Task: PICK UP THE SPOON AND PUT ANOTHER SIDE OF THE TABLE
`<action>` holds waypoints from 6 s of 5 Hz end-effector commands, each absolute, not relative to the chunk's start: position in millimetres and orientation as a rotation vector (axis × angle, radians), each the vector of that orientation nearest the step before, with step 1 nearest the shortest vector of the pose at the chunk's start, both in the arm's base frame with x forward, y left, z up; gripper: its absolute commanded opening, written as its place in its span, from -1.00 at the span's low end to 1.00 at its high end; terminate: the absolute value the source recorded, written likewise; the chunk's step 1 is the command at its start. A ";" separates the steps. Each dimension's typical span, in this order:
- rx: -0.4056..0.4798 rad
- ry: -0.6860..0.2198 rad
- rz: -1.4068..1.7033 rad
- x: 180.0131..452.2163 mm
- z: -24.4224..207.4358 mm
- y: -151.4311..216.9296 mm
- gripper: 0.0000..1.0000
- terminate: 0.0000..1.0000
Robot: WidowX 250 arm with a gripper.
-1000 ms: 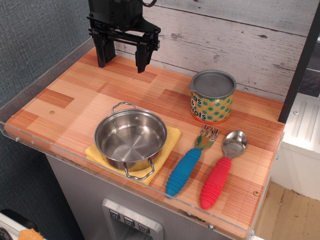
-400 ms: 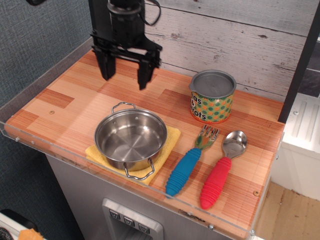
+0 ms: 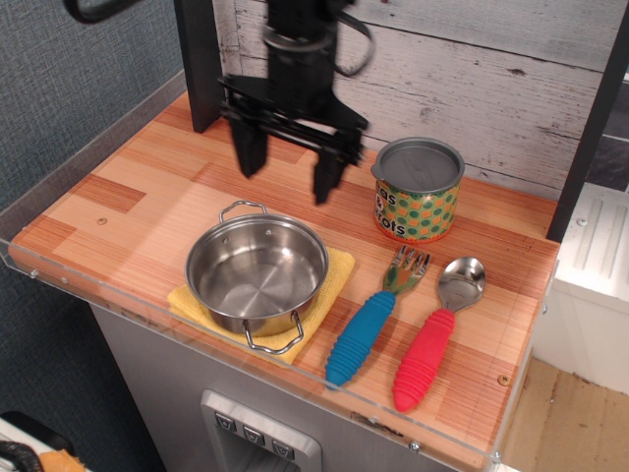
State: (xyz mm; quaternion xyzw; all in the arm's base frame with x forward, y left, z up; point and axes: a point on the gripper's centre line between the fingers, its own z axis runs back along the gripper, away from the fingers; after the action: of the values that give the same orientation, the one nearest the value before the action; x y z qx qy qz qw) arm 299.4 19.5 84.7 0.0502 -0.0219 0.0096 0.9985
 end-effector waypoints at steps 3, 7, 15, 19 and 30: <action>0.062 -0.096 -0.088 277.3 72.3 -40.6 1.00 -1.00; 0.076 -0.061 -0.114 280.2 42.4 -58.5 1.00 -1.00; 0.081 -0.077 -0.074 282.3 40.3 -45.0 -1.00 -1.00; 0.103 -0.105 0.016 273.2 86.4 4.1 -1.00 -1.00; 0.200 -0.028 0.043 272.4 26.7 147.6 -1.00 -1.00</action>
State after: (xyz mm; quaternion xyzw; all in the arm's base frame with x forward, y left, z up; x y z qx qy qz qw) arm 272.4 143.9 16.0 0.0928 -0.0001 0.0215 0.9955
